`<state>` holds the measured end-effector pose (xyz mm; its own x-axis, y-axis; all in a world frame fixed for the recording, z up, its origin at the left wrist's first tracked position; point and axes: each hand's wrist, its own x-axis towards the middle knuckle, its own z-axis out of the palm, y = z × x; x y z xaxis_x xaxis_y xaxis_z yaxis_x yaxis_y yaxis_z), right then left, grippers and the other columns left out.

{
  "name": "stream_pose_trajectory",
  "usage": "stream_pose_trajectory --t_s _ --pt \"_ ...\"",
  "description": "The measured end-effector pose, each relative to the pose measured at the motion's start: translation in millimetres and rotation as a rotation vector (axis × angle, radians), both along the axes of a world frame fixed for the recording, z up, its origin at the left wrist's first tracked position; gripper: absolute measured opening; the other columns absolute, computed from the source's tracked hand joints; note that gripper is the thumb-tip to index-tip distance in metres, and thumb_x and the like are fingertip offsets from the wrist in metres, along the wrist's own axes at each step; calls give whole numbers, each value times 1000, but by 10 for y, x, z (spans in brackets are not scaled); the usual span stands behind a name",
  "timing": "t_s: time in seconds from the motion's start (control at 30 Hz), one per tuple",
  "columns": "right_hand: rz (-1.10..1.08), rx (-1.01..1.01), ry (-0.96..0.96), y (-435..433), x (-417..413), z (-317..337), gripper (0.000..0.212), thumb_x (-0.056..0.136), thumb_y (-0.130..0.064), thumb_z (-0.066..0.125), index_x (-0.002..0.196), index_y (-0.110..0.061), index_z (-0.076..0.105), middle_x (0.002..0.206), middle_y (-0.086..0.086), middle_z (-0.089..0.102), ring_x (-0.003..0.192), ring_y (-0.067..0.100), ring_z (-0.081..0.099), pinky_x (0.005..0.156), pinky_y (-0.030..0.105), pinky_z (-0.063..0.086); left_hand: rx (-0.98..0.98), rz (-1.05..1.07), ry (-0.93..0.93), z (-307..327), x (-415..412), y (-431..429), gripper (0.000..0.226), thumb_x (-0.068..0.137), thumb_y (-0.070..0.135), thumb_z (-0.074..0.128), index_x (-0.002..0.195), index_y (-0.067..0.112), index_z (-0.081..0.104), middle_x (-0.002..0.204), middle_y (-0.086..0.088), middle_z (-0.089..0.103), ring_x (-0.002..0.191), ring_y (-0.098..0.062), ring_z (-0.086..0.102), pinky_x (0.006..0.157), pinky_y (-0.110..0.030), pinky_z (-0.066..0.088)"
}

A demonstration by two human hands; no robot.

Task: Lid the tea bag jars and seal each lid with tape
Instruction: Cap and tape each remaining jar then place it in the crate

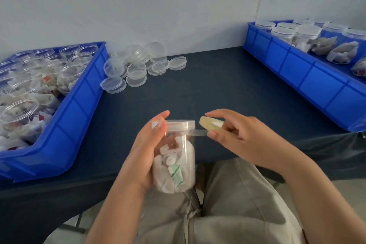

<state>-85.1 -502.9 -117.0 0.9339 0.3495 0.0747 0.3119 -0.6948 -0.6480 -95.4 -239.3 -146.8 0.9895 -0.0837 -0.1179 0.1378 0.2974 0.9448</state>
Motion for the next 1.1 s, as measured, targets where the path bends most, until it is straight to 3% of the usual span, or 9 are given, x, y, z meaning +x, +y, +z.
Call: stream_pose_trajectory --t_s 0.13,0.23,0.3,0.47,0.6,0.7,0.83,0.97,1.1 --pt "17 70 2 -4 6 -6 45 89 -82 52 131 -65 54 84 -9 66 66 11 57 64 15 45 -124 -181 69 16 -5 -9 92 68 71 90 137 13 68 129 -27 68 102 -34 72 78 -42 61" --pt "34 122 9 55 6 -23 40 91 -83 50 127 -67 57 77 -5 64 59 5 52 60 16 44 -207 -250 71 13 18 -92 97 72 69 89 133 -2 63 117 -32 64 90 -34 68 71 -39 59" --pt "18 136 9 65 13 -35 40 92 -82 49 127 -65 59 74 -7 63 59 3 52 59 15 43 -180 -254 39 -9 36 -89 94 72 70 88 131 0 66 115 -24 68 86 -28 70 70 -37 59" --pt "40 175 47 36 18 -35 44 90 -87 50 129 -69 57 72 -14 59 59 2 49 58 15 43 76 -163 -113 -8 94 -21 75 82 73 78 136 22 70 128 -17 74 107 -28 76 83 -36 62" --pt "5 181 12 65 0 -48 39 92 -82 55 129 -72 56 73 -11 59 59 3 48 58 14 42 301 -81 -218 22 121 -23 66 89 82 59 129 32 72 129 -6 74 117 -25 73 98 -48 58" --pt "-57 150 -18 142 -38 -76 48 90 -84 54 133 -64 58 85 -26 65 70 0 59 61 11 43 490 30 -281 41 122 -51 57 93 84 43 129 48 70 127 15 73 116 -6 71 95 -30 55" --pt "-180 167 -55 297 -74 -116 56 87 -80 60 137 -55 59 88 -32 65 78 -2 62 62 14 41 579 131 -364 44 76 -169 45 103 71 42 145 56 47 137 47 53 131 18 50 95 1 39" --pt "-201 115 -160 438 -163 -133 63 88 -78 51 144 -50 56 99 -41 62 85 -13 57 69 8 40 655 207 -403 34 25 -284 87 64 76 75 140 45 42 124 51 49 119 19 52 87 2 39" --pt "-123 64 -163 434 -177 -112 67 92 -84 41 149 -50 46 114 -33 66 97 -5 62 77 14 48 677 308 -412 28 94 -242 81 60 78 73 131 44 52 121 46 53 115 16 55 85 1 40"
